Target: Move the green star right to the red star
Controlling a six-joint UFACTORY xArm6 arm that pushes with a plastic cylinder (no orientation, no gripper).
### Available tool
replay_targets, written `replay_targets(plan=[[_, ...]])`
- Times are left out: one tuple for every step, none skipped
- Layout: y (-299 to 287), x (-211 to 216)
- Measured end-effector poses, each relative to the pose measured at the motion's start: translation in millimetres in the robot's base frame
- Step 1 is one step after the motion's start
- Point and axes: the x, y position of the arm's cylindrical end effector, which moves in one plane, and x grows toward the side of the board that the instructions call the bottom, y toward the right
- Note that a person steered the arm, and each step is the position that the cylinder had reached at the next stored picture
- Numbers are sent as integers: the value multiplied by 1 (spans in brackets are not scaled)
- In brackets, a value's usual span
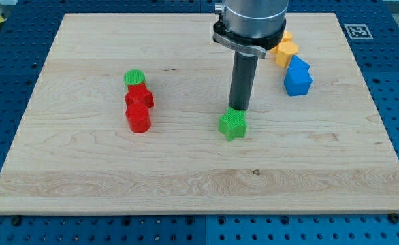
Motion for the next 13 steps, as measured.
replay_targets(plan=[[0,0],[4,7],[4,8],[12,8],[28,8],[45,24],[58,45],[61,76],[52,95],[36,93],[26,82],[25,81],[19,78]])
